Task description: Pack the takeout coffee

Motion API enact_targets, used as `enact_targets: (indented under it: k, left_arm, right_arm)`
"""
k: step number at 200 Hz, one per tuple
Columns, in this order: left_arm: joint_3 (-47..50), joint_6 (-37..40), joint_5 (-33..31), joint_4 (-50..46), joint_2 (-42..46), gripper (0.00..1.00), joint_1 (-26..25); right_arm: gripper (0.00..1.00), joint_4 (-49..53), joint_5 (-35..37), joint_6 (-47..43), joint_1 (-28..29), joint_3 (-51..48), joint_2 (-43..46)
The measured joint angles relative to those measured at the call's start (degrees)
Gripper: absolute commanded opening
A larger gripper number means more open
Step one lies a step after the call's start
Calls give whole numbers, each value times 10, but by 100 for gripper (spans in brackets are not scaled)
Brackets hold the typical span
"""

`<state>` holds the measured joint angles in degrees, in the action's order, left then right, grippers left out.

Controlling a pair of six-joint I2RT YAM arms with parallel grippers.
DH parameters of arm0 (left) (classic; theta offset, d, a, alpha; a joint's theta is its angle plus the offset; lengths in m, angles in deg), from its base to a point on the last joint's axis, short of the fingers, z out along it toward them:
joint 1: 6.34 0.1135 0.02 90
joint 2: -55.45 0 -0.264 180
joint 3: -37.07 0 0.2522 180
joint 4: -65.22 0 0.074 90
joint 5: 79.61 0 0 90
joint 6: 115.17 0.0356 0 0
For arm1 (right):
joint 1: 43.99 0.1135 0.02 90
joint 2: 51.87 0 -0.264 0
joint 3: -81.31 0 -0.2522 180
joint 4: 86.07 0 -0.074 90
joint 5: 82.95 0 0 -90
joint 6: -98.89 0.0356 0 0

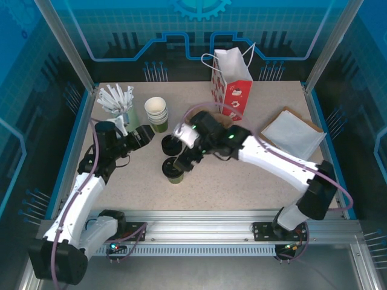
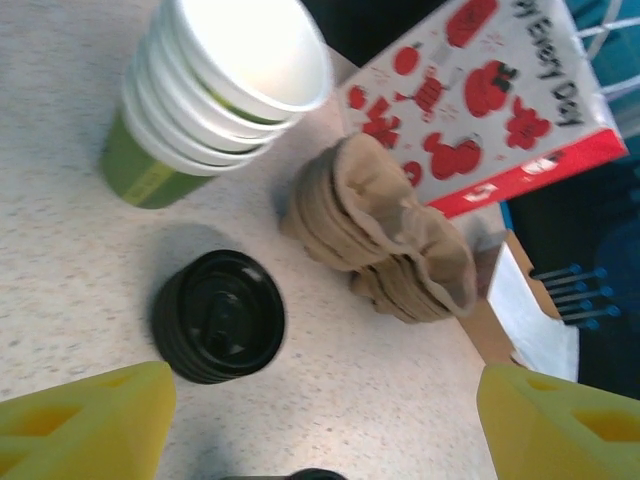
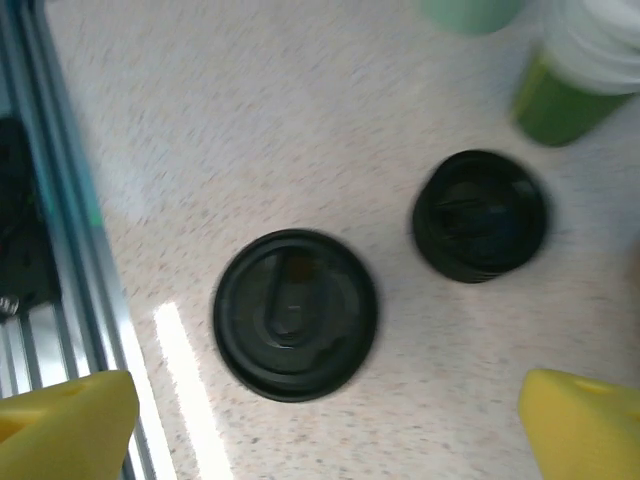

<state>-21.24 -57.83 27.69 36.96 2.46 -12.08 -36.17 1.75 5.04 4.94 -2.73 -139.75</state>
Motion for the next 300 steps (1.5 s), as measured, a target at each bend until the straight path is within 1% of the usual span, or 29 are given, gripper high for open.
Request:
enact_targets:
  k: [16,29,41,53,70,90,116,160,232,276,300]
  left_arm:
    - [-25,6,9,7,-21,80,-35]
    - [-45,13,10,13,-41,80,-60]
    - [-59,17,10,16,-58,80,-81]
    - [-71,23,10,17,-73,80,-97]
    - [-87,30,9,17,-92,80,-113]
    - [-100,35,7,17,-109,80,-127]
    - [-109,43,5,17,-125,80,-136]
    - [-112,46,3,17,-132,80,-142]
    - [-117,47,-1,17,-143,80,-146]
    - [-120,47,-1,17,-146,80,-147]
    - [-120,48,-1,17,-146,80,-147]
  right_arm:
    - [85,1,-3,8,-63,5,13]
    - [75,7,4,26,-115,24,-2]
    - [71,11,19,46,-147,48,-30]
    - [68,15,40,61,-163,70,-63]
    - [66,21,61,75,-171,95,-108]
    - [64,24,64,61,-175,114,-154]
    - [62,27,43,11,-190,135,-194]
    - [59,40,4,-73,-229,219,-265]
    - [58,89,-50,-147,-261,292,-329]
    - [57,117,-70,-172,-264,325,-358]
    - [56,127,-74,-179,-264,328,-363]
